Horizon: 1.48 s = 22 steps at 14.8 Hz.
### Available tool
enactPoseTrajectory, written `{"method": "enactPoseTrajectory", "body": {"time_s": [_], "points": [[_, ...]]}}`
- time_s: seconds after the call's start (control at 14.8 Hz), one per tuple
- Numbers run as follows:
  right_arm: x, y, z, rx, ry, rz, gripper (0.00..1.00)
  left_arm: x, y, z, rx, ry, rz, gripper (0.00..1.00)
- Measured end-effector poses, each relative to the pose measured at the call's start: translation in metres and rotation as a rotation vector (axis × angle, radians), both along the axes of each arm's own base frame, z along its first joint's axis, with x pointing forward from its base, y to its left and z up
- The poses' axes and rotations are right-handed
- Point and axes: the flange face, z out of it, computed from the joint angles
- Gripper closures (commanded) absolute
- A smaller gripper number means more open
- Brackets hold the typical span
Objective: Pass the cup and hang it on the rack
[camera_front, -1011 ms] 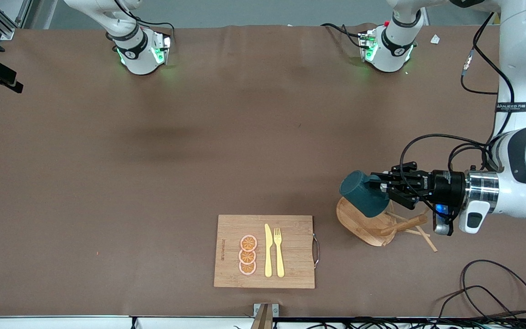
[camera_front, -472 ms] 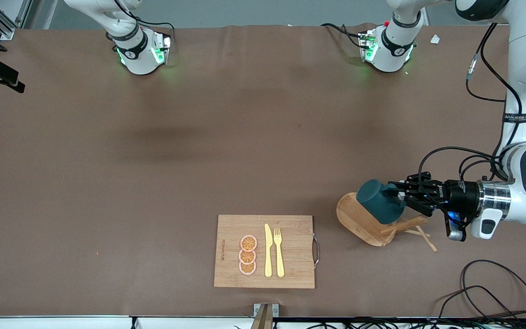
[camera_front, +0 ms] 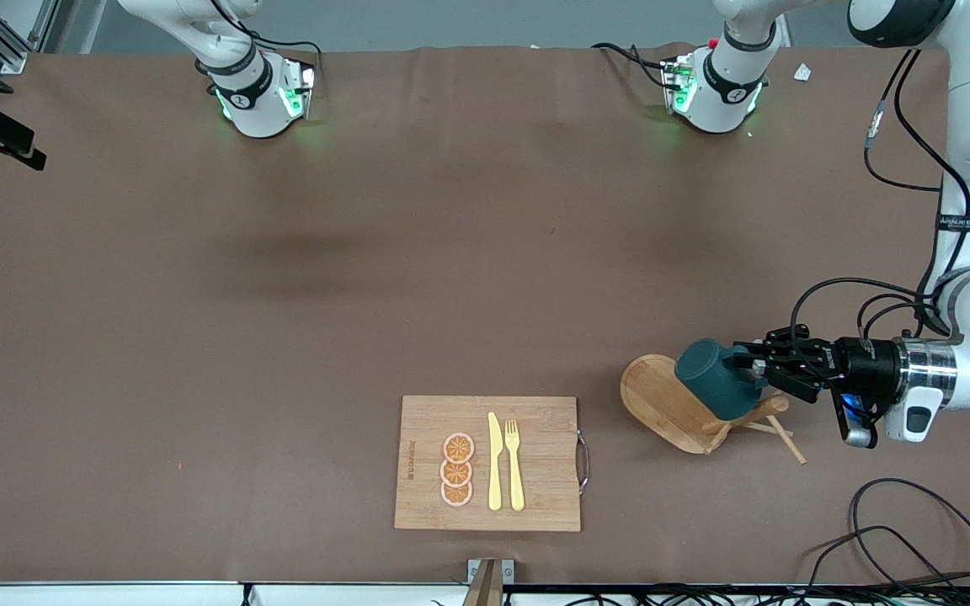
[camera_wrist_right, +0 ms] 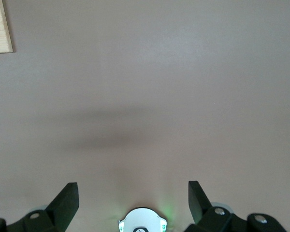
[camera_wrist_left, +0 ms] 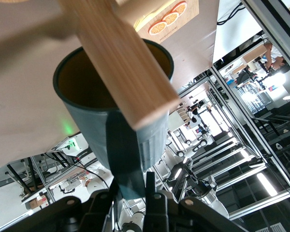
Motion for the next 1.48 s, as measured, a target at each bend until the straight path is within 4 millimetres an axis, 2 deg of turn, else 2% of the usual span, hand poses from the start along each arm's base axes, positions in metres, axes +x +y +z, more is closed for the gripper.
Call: {"method": "enactPoseTrajectory", "body": {"time_s": [0.27,0.4,0.47,0.61,0.67,0.74,0.81,0.94,1.08,1.21,1.48], "points": [[0.0,0.001,0.0,0.0,-0.001,0.002,0.0,0.0,0.005,-0.01,-0.009,-0.01,-0.001,0.95],[0.0,0.001,0.001,0.0,-0.001,0.001,0.0,0.0,0.007,-0.014,-0.013,-0.013,0.0,0.82],[0.0,0.001,0.001,0.0,-0.001,0.001,0.0,0.0,0.009,-0.018,-0.015,-0.013,0.002,0.69],[0.0,0.001,0.001,0.0,-0.001,0.002,0.0,0.0,0.013,-0.024,-0.019,-0.008,0.004,0.5],[0.0,0.001,0.001,0.0,-0.001,0.003,0.0,0.0,0.014,-0.024,-0.019,-0.008,0.005,0.27],[0.0,0.001,0.001,0.0,-0.001,0.003,0.0,0.001,0.014,-0.022,-0.019,-0.009,0.006,0.1],[0.0,0.002,0.001,0.0,-0.001,0.003,0.0,0.001,0.014,-0.02,-0.018,-0.011,0.006,0.0],[0.0,0.002,0.001,0.0,-0.001,0.003,0.0,0.002,0.014,-0.011,-0.012,-0.011,0.01,0.0],[0.0,0.002,0.001,0.0,-0.001,0.004,0.0,0.003,0.014,0.01,0.003,0.001,0.02,0.0],[0.0,0.002,0.001,0.0,-0.001,0.004,0.0,0.001,0.015,0.039,0.042,0.006,0.027,0.0],[0.0,0.003,0.001,-0.001,-0.001,0.006,0.0,-0.017,0.019,0.104,0.239,-0.066,-0.014,0.0]]}}
